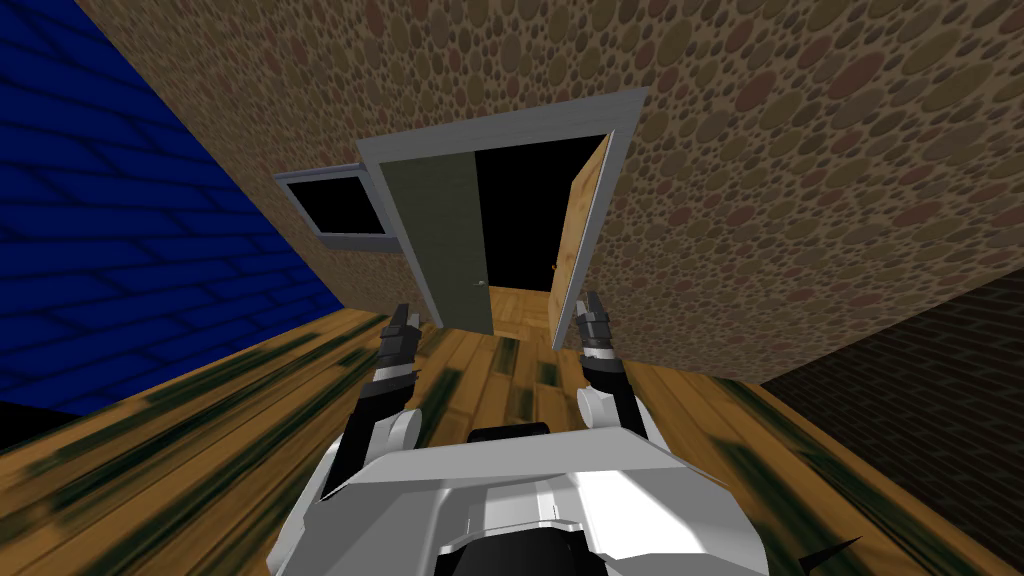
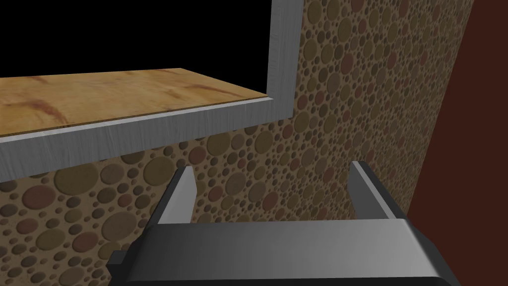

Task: Push the door open

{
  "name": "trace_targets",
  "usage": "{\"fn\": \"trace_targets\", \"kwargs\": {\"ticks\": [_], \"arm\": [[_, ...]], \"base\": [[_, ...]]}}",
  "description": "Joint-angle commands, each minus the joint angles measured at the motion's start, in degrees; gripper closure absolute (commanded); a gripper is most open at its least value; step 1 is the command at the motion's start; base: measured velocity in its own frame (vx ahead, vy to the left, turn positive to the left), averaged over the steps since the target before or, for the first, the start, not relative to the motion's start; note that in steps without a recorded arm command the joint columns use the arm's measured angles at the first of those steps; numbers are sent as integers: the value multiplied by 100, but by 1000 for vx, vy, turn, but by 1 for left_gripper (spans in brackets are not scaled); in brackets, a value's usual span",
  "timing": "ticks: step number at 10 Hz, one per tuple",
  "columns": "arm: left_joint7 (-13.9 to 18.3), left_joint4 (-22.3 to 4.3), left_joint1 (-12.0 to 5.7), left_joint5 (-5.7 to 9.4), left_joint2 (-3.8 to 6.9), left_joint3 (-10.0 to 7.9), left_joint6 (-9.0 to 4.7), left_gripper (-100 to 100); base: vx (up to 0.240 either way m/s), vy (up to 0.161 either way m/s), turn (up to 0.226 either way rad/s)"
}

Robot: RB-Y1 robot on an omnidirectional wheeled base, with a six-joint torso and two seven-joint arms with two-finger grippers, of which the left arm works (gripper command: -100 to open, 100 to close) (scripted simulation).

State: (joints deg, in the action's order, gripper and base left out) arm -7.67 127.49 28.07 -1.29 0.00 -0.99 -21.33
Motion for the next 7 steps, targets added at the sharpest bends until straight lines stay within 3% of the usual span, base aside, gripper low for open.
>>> {"fn": "trace_targets", "kwargs": {"ticks": [1,7], "arm": [[25,-166,-70,-4,40,2,-45,-100],[133,-877,-368,-19,174,13,-237,-100]], "base": [[46,16,-18],[108,30,-23]]}}
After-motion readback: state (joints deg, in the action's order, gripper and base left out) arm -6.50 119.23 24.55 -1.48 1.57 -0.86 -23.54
